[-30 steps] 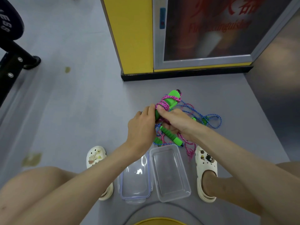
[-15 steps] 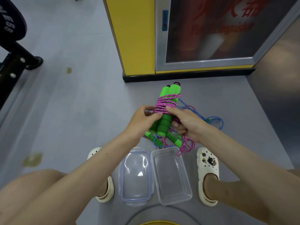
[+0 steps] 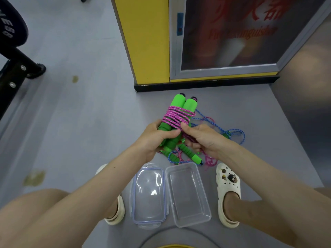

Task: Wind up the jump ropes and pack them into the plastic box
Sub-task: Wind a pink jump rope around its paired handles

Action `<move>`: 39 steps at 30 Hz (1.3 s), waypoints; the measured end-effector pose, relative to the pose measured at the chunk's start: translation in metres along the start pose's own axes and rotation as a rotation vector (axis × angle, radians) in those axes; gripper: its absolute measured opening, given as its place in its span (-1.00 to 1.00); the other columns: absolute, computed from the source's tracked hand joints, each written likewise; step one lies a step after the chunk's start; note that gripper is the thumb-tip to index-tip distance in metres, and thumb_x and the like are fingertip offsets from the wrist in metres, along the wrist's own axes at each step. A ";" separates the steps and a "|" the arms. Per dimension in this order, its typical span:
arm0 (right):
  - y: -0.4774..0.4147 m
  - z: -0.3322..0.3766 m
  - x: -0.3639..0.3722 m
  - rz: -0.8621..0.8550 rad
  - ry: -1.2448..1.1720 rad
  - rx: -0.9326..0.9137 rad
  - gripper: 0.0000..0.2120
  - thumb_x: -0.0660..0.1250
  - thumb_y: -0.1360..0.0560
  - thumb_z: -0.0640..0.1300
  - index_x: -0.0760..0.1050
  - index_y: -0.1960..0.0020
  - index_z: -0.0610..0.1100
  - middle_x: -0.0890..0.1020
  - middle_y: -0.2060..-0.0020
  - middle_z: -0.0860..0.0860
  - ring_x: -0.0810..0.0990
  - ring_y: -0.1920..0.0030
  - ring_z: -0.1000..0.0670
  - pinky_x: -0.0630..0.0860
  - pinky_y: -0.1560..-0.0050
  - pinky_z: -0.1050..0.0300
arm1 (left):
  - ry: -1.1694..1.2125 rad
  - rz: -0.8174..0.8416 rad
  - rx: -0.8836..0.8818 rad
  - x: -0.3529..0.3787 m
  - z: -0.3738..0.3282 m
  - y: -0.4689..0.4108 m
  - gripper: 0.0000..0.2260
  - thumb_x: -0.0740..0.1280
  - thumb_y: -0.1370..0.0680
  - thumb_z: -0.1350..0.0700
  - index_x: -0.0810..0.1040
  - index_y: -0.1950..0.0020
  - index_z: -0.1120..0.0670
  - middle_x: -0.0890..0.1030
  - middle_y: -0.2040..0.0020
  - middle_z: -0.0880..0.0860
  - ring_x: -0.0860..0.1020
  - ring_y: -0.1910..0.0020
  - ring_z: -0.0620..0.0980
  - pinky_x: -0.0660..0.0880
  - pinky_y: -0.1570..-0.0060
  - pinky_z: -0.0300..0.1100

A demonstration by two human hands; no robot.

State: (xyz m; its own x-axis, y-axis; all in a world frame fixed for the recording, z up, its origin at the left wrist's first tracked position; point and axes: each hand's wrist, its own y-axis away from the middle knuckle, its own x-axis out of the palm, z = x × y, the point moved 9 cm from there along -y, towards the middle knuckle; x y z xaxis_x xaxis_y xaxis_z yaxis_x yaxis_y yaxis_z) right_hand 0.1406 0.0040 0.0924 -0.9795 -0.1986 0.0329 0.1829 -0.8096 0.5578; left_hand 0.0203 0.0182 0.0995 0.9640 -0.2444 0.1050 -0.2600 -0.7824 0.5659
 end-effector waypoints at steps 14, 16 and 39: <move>0.002 -0.014 -0.020 -0.047 0.181 0.173 -0.77 0.35 -0.52 -0.08 0.60 0.20 -0.23 0.40 0.62 0.03 0.19 0.62 0.11 0.10 0.57 0.28 | -1.030 -0.437 0.496 -0.019 -0.042 0.009 -0.53 0.45 -0.45 0.02 0.38 -0.31 -0.05 0.63 -0.02 0.05 0.58 0.04 0.13 0.53 0.09 -0.02; 0.001 -0.012 -0.021 -0.022 0.095 0.182 -0.74 0.29 -0.56 -0.08 0.58 0.18 -0.25 0.34 0.64 0.05 0.15 0.65 0.14 0.05 0.58 0.28 | -1.098 -0.469 0.574 -0.018 -0.045 0.013 -0.55 0.44 -0.47 0.01 0.39 -0.30 -0.04 0.63 0.02 0.04 0.59 0.09 0.15 0.54 0.15 0.00; 0.003 0.000 -0.011 0.136 -0.008 0.009 -0.68 0.39 -0.39 0.12 0.48 0.10 -0.13 0.38 0.52 0.02 0.15 0.56 0.12 0.06 0.56 0.28 | -0.455 0.045 0.162 0.002 -0.014 0.006 -0.51 0.41 -0.45 -0.09 0.40 -0.33 -0.02 0.59 -0.10 -0.04 0.60 0.05 -0.15 0.56 0.05 -0.26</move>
State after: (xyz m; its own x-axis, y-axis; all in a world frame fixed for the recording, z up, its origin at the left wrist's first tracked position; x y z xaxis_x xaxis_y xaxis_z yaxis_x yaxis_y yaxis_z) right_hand 0.1516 0.0038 0.0931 -0.9464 -0.3018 0.1156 0.3134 -0.7702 0.5554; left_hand 0.0220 0.0214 0.1146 0.8385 -0.4773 -0.2629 -0.3409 -0.8358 0.4303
